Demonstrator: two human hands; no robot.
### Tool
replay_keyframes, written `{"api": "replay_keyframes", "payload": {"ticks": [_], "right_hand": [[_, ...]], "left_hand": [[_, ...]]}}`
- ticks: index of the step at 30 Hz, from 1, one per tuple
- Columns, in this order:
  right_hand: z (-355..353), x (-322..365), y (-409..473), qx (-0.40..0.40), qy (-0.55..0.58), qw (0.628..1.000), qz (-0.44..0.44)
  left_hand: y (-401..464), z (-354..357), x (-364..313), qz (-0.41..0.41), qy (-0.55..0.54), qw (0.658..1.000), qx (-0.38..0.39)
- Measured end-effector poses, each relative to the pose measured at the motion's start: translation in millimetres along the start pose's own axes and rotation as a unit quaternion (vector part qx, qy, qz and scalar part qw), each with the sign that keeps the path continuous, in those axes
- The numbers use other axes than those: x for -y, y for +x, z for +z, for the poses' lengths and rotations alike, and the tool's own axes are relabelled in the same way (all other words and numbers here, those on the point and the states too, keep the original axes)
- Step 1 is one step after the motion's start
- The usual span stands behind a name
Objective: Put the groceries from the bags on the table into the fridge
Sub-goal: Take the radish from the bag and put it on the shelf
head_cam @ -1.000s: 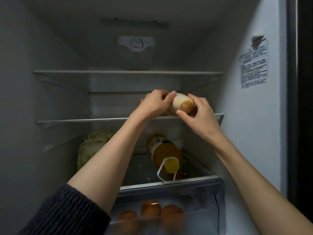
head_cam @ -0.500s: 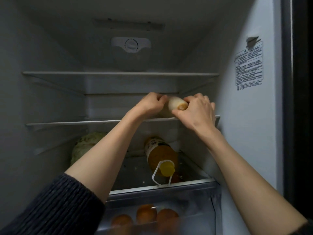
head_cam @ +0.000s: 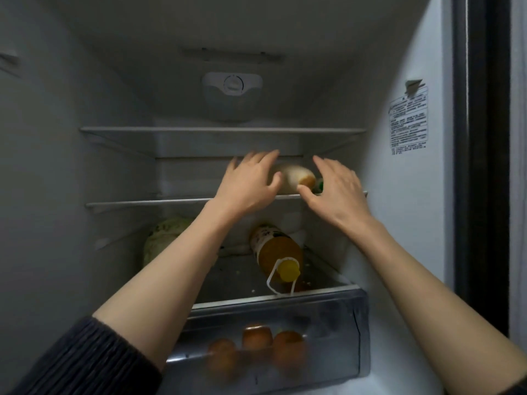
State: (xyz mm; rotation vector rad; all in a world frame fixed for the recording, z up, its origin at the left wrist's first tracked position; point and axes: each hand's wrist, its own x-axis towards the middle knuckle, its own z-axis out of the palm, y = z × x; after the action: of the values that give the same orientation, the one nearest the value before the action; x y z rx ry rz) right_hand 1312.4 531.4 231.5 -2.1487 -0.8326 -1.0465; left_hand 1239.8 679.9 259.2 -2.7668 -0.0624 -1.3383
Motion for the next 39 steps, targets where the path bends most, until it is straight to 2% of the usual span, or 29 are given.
{"api": "replay_keyframes", "payload": {"ticks": [2,6,14,20,28,34,39], "right_hand": [[-3,9,-15,-0.01,-0.026,0.999,-0.017],[-6,25,-56,-0.006,-0.073,0.997,-0.035],[-31,37,-137,0.036,-0.129,0.989,-0.059],[-65,53,-217,0.061,-0.075,0.991,-0.088],[-102,73,-363,0.133,-0.031,0.985,-0.107],[-135,126,-420,0.164,0.024,0.978,-0.127],[-140,189,-451,0.188,0.074,0.969,-0.145]], "left_hand": [[-20,-7,-2,0.017,0.032,0.999,-0.037],[-66,-11,4,0.008,0.068,0.996,-0.049],[-155,-40,-6,-0.019,0.136,0.991,-0.002],[-238,-74,-48,-0.048,0.115,0.992,-0.019],[-408,-110,-112,-0.129,0.103,0.985,0.051],[-487,-176,-115,-0.173,0.118,0.976,0.054],[-533,-232,-90,-0.197,0.139,0.97,0.038]]}}
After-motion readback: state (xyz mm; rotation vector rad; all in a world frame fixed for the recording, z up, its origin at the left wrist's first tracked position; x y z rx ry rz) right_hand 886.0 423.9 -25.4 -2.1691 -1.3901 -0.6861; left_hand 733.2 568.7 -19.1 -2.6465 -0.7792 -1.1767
